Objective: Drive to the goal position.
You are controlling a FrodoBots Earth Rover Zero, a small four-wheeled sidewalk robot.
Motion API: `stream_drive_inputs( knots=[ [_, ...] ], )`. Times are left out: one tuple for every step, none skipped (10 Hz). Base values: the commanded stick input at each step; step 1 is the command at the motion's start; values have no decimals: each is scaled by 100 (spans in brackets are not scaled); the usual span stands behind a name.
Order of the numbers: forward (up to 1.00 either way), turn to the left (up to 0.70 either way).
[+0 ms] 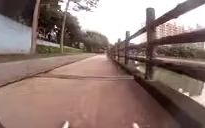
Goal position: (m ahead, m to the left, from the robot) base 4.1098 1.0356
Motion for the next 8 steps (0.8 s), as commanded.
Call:
stream_drive_inputs(
  knots=[
    [70, 0],
    [70, 0],
    [70, 0],
    [70, 0],
    [70, -1],
    [70, -2],
    [70, -3],
    [70, -3]
  ],
)
